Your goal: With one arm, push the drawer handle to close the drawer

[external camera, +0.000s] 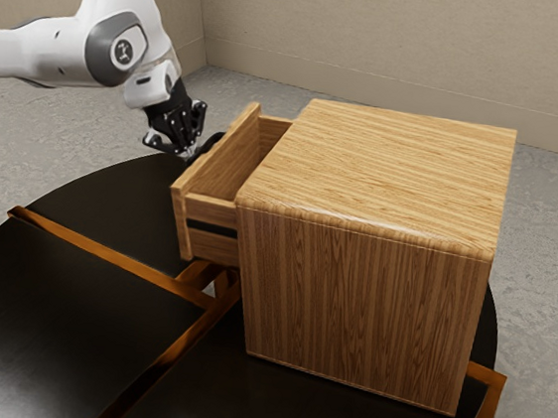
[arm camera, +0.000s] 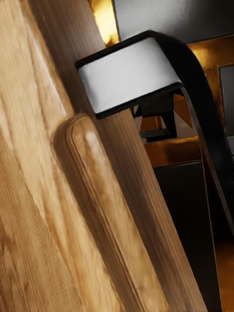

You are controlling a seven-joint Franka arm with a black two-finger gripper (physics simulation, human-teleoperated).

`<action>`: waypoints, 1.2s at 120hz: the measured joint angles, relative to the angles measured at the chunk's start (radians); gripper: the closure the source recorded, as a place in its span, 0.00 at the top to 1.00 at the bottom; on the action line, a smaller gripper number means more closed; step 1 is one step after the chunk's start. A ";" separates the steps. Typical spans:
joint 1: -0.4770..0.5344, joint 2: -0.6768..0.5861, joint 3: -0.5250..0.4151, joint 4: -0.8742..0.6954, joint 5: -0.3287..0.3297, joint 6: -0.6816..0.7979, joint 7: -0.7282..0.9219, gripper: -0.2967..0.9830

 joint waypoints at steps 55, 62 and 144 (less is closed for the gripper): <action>-0.064 0.024 -0.001 0.031 0.028 0.007 -0.041 0.15; -0.076 0.028 -0.001 0.036 0.029 0.007 -0.047 0.15; -0.144 0.047 -0.001 0.063 0.034 0.008 -0.101 0.15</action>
